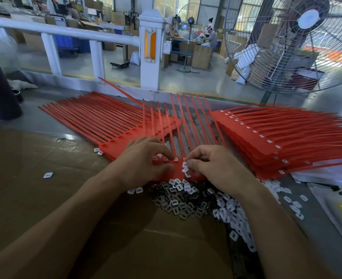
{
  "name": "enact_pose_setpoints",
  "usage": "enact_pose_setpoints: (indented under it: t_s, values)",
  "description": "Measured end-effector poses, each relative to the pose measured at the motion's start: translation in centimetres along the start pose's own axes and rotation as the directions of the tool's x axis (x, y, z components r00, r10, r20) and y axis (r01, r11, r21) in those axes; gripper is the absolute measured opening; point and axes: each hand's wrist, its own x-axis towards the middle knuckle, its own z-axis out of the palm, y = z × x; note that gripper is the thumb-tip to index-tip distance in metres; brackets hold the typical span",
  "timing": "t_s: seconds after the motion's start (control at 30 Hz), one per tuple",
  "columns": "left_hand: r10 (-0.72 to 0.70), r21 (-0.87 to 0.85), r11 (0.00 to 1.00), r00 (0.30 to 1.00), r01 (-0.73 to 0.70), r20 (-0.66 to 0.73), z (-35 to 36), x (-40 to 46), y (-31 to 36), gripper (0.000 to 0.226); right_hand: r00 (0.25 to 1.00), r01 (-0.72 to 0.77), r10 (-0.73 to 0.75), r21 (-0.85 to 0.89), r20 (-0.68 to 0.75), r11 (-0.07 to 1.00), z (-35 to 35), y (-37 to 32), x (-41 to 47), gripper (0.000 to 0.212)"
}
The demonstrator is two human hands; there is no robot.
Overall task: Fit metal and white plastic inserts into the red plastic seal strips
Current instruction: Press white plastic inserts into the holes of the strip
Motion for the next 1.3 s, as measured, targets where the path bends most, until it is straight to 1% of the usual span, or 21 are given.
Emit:
enact_pose_setpoints:
  t_s: [0.1,0.2,0.27,0.4,0.53,0.63,0.77,0.87,1.0,1.3]
  values:
    - [0.029,-0.02,0.999,1.0,-0.029,-0.001,0.2,-0.1,0.3,0.028,1.0,-0.001,0.001,0.021,-0.026,1.0,0.3,-0.1,0.0,0.008]
    - [0.049,-0.026,0.998,0.998,-0.05,-0.039,0.4,-0.1,0.3,0.02,0.998,-0.001,0.003,0.038,-0.055,0.999,0.4,-0.2,0.0,0.008]
    - [0.058,-0.049,0.997,0.996,-0.061,-0.069,0.4,0.0,0.4,0.019,0.998,0.007,-0.004,0.047,-0.062,0.999,0.5,-0.4,0.0,0.008]
    - [0.072,-0.135,0.987,0.992,-0.086,-0.104,0.5,0.1,0.7,0.024,0.996,0.056,-0.051,0.067,-0.076,0.996,0.9,-0.8,-0.2,0.006]
    - [0.088,-0.174,0.979,0.988,-0.109,-0.124,0.7,0.1,0.7,0.019,0.988,0.111,-0.102,0.071,-0.114,0.991,1.4,-1.0,-0.1,0.005]
    - [0.067,-0.239,0.966,0.988,-0.099,-0.137,0.7,0.1,1.0,0.019,0.981,0.155,-0.14,0.116,-0.132,0.981,1.6,-1.1,-0.1,0.008]
    - [-0.012,-0.42,0.907,0.994,-0.034,-0.108,0.6,0.1,1.0,0.012,0.963,0.24,-0.22,0.132,-0.153,0.962,1.7,-1.4,-0.1,0.019]
    - [-0.059,-0.489,0.872,0.996,0.018,-0.068,0.6,0.1,1.1,0.013,0.951,0.279,-0.256,0.123,-0.175,0.952,1.8,-1.6,-0.2,0.017]
    - [-0.089,-0.568,0.821,0.996,0.056,-0.031,0.5,0.1,1.3,0.017,0.945,0.291,-0.264,0.127,-0.191,0.948,1.7,-1.7,-0.2,0.015]
    - [-0.092,-0.582,0.81,0.996,0.072,-0.006,0.4,-0.1,1.6,0.02,0.938,0.299,-0.277,0.079,-0.207,0.951,1.8,-1.6,-0.3,0.013]
